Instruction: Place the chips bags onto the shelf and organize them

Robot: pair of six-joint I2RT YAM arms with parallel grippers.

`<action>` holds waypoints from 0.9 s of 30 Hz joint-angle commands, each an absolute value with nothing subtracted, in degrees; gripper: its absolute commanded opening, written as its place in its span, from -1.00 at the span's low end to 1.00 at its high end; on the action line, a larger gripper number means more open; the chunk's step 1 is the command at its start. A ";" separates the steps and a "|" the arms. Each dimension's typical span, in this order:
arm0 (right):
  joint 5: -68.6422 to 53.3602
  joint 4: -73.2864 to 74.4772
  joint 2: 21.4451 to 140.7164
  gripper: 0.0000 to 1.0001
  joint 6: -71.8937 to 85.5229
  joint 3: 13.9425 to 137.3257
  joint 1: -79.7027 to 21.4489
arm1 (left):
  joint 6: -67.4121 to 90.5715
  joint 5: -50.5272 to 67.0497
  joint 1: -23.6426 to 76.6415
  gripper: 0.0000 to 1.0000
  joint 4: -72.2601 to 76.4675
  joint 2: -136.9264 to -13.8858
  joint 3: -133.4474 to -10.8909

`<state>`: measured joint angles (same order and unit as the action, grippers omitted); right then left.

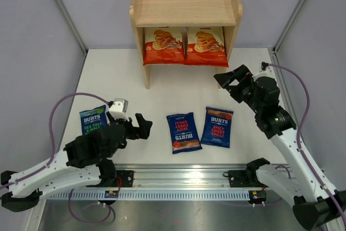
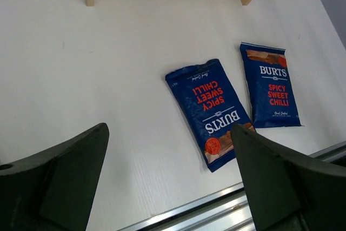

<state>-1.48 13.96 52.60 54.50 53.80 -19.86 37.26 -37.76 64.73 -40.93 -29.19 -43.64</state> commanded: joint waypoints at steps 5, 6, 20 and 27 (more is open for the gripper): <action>-9.31 31.46 42.99 0.99 35.08 54.76 -19.78 | 44.29 -30.61 62.32 0.98 -21.72 -42.94 -38.94; -11.75 32.25 42.02 0.99 34.29 54.15 -19.78 | 44.64 -28.93 61.44 0.98 -19.36 -44.37 -38.76; -31.89 31.55 29.44 0.82 36.30 44.12 -19.78 | 51.59 -0.36 47.37 0.86 5.44 -67.75 -30.23; -31.73 34.45 28.57 0.79 36.47 44.65 -19.78 | 54.05 -1.75 47.46 0.59 0.18 -76.28 -32.87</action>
